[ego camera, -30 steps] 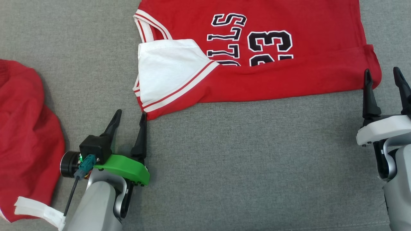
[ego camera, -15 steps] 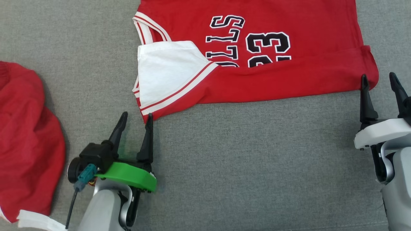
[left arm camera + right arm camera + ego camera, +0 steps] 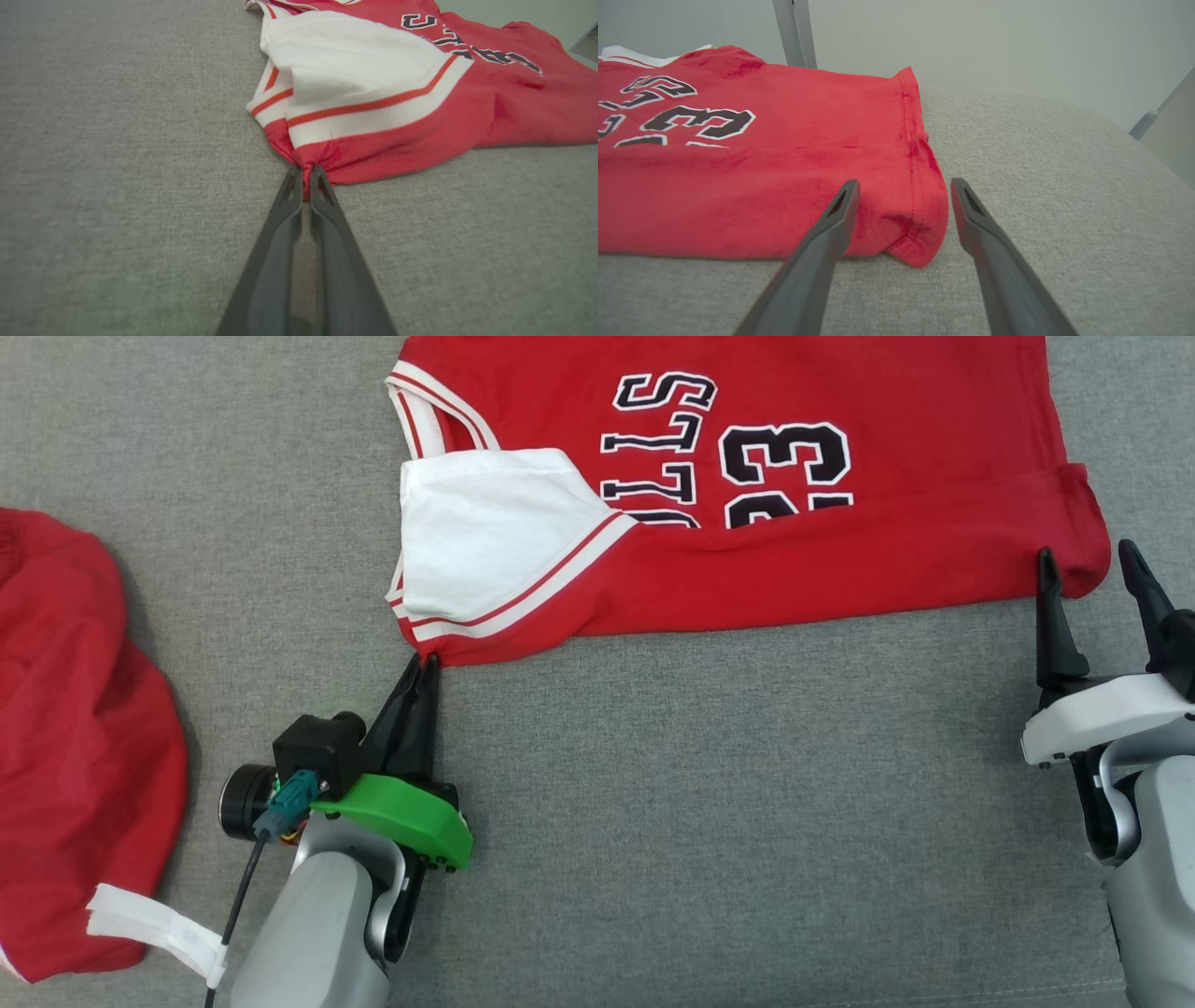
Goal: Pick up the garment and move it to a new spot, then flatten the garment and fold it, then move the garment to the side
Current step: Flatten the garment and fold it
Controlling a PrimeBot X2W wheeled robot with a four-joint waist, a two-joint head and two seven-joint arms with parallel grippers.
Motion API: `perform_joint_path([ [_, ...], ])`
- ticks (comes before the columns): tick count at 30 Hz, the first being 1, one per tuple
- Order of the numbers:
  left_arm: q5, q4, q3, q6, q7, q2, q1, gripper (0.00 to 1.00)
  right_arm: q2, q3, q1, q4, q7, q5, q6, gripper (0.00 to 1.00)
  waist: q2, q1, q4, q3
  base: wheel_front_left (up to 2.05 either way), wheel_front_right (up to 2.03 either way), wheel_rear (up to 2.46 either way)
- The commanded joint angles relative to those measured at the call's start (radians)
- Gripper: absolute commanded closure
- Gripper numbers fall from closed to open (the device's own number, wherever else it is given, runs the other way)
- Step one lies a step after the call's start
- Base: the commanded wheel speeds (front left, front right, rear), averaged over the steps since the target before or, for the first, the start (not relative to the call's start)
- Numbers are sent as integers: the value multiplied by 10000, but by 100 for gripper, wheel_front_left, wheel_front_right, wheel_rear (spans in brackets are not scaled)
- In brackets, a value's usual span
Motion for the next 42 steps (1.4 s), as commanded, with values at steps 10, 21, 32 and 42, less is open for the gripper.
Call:
perform_joint_path([
  [10,84,-179,-88,-96,-135,386,230,100,-73,309,-274,956,-22,478,-13,0,-1,0,50,-105,0,0,0],
  [21,185,-523,-29,56,-161,691,255,100,-360,697,-741,1857,-22,1038,-13,100,-1,0,202,-108,0,0,0],
  [32,102,-1139,119,117,-175,937,891,100,-827,1043,210,1105,-22,1872,-15,100,-1,0,189,-593,0,0,0],
  [42,42,-2325,0,102,-141,1222,2280,100,-1543,1311,1769,-93,-22,3277,-16,100,-1,0,269,-991,0,0,0],
])
